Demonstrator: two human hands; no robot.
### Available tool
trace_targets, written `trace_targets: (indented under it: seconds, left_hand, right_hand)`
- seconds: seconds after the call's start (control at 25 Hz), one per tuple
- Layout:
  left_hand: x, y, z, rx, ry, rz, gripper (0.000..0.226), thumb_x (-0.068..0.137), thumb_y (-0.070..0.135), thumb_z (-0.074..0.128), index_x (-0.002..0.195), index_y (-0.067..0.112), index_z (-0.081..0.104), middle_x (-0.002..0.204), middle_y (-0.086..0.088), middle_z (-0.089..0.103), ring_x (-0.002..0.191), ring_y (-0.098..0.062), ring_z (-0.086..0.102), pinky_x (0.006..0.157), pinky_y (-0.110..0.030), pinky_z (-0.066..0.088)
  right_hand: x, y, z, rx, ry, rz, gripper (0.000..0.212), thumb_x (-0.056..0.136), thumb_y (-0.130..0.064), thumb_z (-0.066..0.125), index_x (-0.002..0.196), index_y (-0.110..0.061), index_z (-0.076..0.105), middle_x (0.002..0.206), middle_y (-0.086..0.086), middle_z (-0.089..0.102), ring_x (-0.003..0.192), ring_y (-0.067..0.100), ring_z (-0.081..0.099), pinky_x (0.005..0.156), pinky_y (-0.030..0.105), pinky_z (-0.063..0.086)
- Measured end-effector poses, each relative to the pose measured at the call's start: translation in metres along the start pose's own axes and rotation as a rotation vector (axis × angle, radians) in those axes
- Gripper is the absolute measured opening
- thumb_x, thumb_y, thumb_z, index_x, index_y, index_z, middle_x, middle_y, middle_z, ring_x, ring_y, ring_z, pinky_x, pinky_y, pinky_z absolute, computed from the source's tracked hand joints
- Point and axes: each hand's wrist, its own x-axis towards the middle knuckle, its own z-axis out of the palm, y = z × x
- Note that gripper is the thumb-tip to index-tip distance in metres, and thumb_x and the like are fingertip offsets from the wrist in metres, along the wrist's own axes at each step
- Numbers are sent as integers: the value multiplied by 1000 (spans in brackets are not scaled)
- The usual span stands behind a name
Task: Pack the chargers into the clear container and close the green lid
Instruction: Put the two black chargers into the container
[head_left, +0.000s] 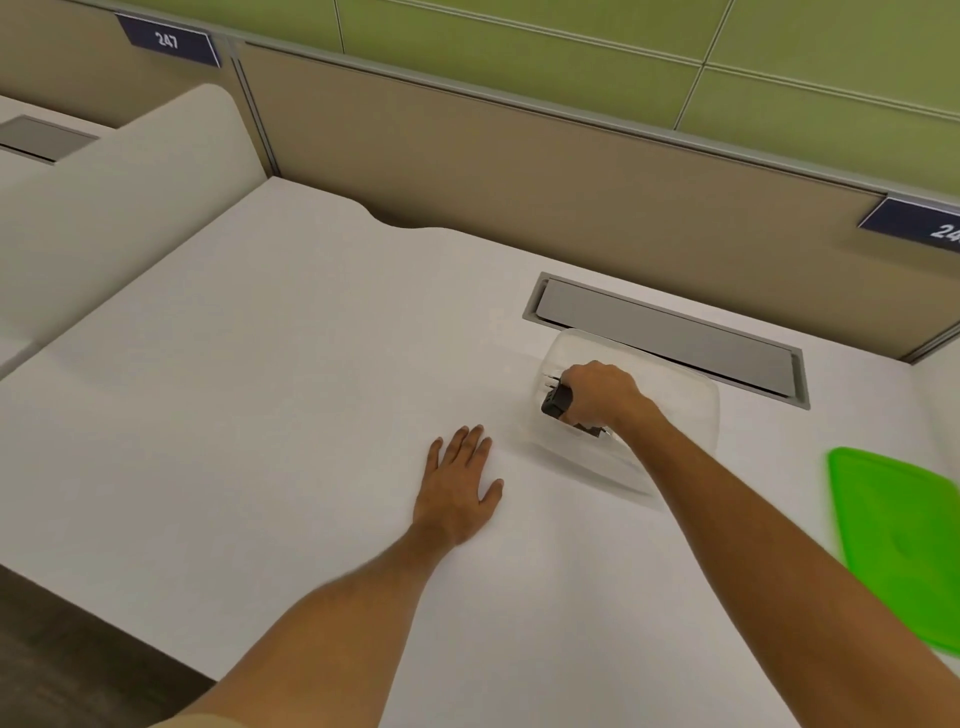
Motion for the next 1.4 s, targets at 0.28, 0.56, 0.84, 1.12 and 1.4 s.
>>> trace_targets:
  seconds: [0.28, 0.56, 0.84, 1.12, 1.4]
  left_hand:
    - [1, 0, 0, -8, 3, 1, 69, 90, 55, 19, 150, 21, 19, 161, 3, 13, 149, -14, 5, 121, -42, -1]
    - [-1, 0, -1, -9, 4, 4, 68, 90, 55, 20, 150, 21, 19, 162, 4, 12, 149, -13, 5, 122, -42, -1]
    - [-1, 1, -4, 5, -14, 16, 68, 92, 54, 20, 151, 21, 17, 162, 3, 9, 149, -13, 2, 121, -40, -4]
    - [-2, 2, -7, 29, -31, 32, 65, 95, 50, 25, 151, 20, 15, 162, 2, 7, 149, -14, 1, 121, -40, -4]
    - [0, 3, -10, 22, -60, 31, 62, 97, 47, 27, 151, 19, 15, 162, 2, 6, 149, -14, 1, 120, -41, -2]
  right_hand:
    - [15, 2, 22, -21, -40, -30, 23, 88, -27, 49, 98, -11, 62, 97, 9, 67, 75, 25, 52, 64, 31, 43]
    - [14, 10, 17, 129, 43, 43, 36, 78, -49, 63, 99, -19, 67, 97, 3, 69, 87, 25, 63, 71, 30, 48]
    - [-9, 37, 9, 240, 261, 154, 26, 87, -36, 56, 101, -18, 67, 96, 6, 70, 80, 24, 58, 66, 28, 43]
    - [-51, 81, 18, 248, 448, 262, 22, 89, -32, 55, 94, -17, 70, 88, 5, 73, 79, 25, 63, 64, 25, 40]
    - [-102, 139, 43, 291, 503, 471, 19, 86, -26, 53, 86, -17, 69, 82, 7, 71, 74, 29, 61, 62, 26, 41]
